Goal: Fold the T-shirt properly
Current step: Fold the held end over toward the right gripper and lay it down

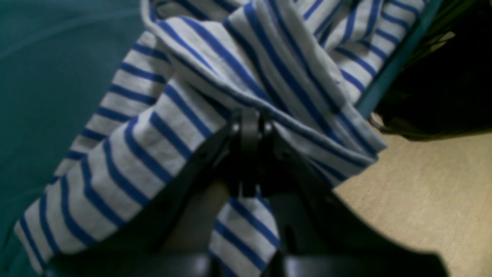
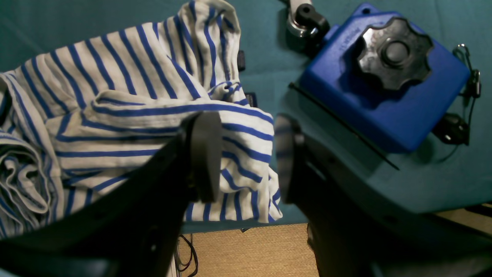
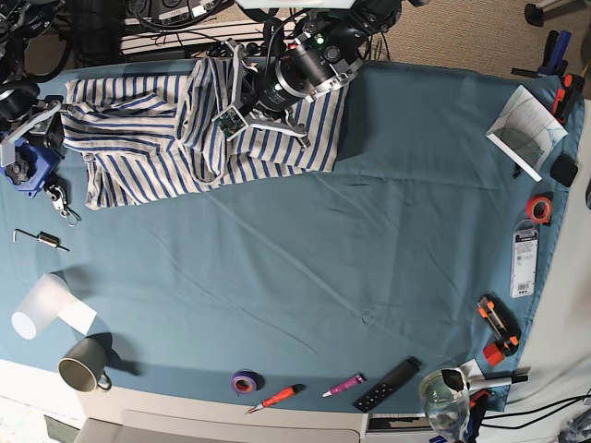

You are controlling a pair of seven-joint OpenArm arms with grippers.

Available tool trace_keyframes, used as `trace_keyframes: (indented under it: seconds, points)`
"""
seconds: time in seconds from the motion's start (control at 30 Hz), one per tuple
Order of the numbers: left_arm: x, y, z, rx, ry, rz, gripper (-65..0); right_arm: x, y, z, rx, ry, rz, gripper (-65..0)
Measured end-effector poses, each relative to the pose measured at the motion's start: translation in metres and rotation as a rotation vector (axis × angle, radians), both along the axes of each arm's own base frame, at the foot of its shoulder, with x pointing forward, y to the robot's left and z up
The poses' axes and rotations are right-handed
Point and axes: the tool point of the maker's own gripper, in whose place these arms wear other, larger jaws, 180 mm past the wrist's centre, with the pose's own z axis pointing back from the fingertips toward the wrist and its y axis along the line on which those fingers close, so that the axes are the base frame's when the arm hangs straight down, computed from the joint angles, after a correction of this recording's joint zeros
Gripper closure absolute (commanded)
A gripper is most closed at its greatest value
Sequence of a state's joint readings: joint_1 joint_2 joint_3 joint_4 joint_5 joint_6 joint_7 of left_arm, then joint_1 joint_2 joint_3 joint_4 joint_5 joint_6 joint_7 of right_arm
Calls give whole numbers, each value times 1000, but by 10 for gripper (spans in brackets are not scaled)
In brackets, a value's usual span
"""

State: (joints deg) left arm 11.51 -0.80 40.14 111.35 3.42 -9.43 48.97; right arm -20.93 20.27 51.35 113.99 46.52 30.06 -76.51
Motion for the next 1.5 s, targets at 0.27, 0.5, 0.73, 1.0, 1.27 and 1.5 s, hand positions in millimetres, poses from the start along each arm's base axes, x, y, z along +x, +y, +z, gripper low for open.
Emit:
trace_keyframes:
  seconds: [0.27,0.5,0.73,1.0,1.27,1.5]
  points:
    - [15,22,-10,126,-51,81,0,-1,0,-1,1,11,-1,-232]
    - [-16,10,-50,154,97,-41,0,-1,0,-1,1,11,0,-232]
    - [-20,-10,-46,43,102,-97,0,-2,0,-2,1,13,-1,-232]
    - [-12,-58,9,-161,60,-216,0,-2,0,-2,2,14,0,-232]
    - [-4,-50,1,-94,45,-177,0,-3,0,-2,0,20,-3,-232]
    - [18,-11,-30,176,19,-36,0,-2,0,-2,1,13,-1,-232]
